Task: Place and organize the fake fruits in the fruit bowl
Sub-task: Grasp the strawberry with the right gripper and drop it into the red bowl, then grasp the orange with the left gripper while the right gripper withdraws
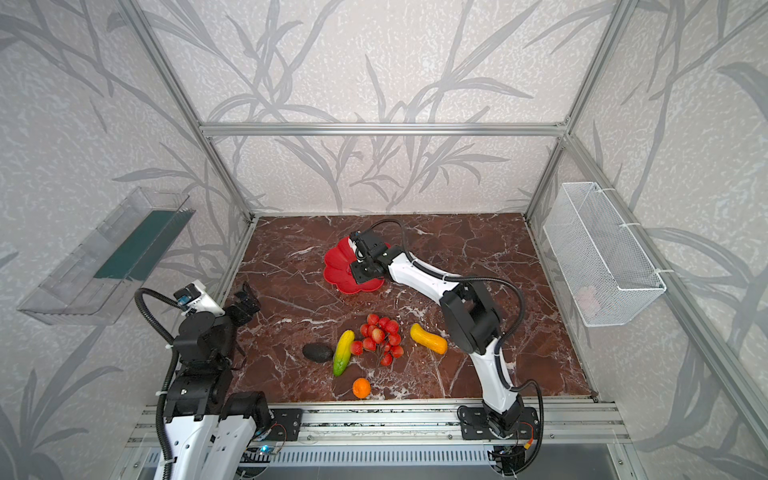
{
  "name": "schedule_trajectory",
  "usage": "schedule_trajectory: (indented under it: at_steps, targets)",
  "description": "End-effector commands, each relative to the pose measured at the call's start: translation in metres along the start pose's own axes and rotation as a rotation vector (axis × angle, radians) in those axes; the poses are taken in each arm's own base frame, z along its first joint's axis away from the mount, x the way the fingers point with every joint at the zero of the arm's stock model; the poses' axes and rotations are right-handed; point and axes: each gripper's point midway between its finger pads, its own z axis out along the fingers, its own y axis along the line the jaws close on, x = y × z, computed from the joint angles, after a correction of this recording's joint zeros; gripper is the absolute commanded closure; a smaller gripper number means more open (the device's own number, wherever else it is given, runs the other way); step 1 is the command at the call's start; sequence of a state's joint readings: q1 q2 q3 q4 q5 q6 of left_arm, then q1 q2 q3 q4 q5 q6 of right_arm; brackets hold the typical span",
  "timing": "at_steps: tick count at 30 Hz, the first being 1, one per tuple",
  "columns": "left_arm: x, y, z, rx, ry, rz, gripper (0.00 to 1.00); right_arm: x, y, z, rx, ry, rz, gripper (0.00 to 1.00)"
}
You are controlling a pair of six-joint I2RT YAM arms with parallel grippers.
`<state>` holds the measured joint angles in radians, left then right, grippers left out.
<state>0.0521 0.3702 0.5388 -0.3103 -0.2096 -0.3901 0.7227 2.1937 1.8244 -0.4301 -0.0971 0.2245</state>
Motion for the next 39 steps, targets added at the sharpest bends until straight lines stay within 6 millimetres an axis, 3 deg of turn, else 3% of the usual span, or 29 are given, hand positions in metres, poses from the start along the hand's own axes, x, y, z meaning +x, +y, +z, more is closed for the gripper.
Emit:
schedule_trajectory:
  at_steps: [1, 6, 9, 11, 13, 16, 21, 25, 31, 35, 39]
  targets:
    - [0.012, -0.01, -0.006, 0.057, 0.084, -0.027, 0.07, 0.004, -0.016, 0.023, 0.004, 0.084, -0.02, 0.65]
    - [0.026, -0.041, -0.029, 0.225, 0.254, -0.125, 0.11, 0.012, -0.03, 0.058, 0.032, 0.142, -0.019, 0.55]
    - [0.03, -0.055, -0.046, 0.293, 0.344, -0.179, 0.16, 0.01, -0.031, 0.064, 0.033, 0.151, -0.011, 0.43]
    - [0.035, -0.061, -0.056, 0.329, 0.399, -0.199, 0.17, 0.002, -0.031, 0.057, 0.029, 0.143, 0.005, 0.34]
    - [0.044, -0.065, -0.064, 0.357, 0.463, -0.202, 0.18, -0.012, -0.031, 0.042, 0.03, 0.115, 0.01, 0.26]
    - [0.059, -0.076, -0.075, 0.425, 0.567, -0.232, 0.19, -0.035, -0.033, 0.0, 0.043, 0.047, 0.023, 0.18]
    - [0.078, -0.076, -0.093, 0.451, 0.656, -0.263, 0.23, -0.052, -0.032, -0.099, 0.037, -0.208, 0.049, 0.07]
    - [0.085, -0.077, -0.105, 0.487, 0.662, -0.314, 0.23, -0.009, -0.044, -0.153, 0.092, -0.288, 0.073, 0.01]
    - [0.095, -0.086, -0.095, 0.544, 0.664, -0.376, 0.24, 0.071, -0.063, -0.191, 0.14, -0.28, 0.162, 0.01]
    - [0.087, -0.104, -0.078, 0.585, 0.638, -0.333, 0.24, 0.102, -0.068, -0.218, 0.152, -0.32, 0.224, 0.01]
    - [0.094, -0.13, -0.057, 0.592, 0.648, -0.168, 0.23, 0.122, -0.079, -0.234, 0.209, -0.314, 0.252, 0.01]
